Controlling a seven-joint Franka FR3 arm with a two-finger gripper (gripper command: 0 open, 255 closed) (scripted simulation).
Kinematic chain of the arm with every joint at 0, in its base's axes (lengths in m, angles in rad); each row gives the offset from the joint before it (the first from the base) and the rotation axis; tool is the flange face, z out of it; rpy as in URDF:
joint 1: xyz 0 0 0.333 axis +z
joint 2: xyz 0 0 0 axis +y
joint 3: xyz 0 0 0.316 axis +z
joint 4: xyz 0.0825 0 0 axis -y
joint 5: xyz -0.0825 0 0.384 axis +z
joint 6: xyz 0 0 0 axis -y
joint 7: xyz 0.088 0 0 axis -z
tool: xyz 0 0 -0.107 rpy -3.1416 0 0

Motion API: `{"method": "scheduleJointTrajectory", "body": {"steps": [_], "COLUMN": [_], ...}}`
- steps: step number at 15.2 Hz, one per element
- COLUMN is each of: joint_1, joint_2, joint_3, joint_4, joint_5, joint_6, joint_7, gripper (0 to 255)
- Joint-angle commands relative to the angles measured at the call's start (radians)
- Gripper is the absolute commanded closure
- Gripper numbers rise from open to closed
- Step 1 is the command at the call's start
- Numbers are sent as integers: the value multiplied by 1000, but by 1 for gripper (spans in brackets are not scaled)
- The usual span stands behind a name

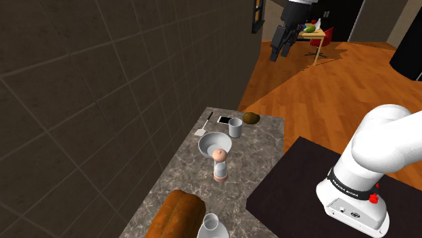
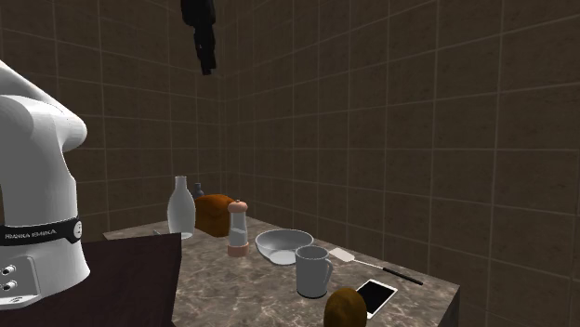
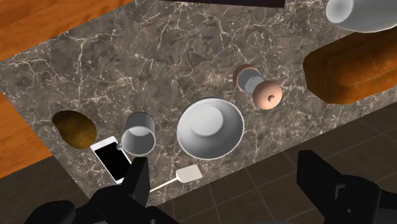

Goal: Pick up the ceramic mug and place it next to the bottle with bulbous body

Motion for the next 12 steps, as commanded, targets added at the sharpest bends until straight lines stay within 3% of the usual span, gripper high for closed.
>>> {"method": "scheduleJointTrajectory", "body": {"steps": [1, 12], "joint_1": [0, 9], "joint_2": [0, 236], "joint_3": [0, 6], "joint_4": [0, -146], "joint_5": [0, -35], "joint_6": [0, 338], "joint_7": [0, -54], "gripper": [0, 0]}}
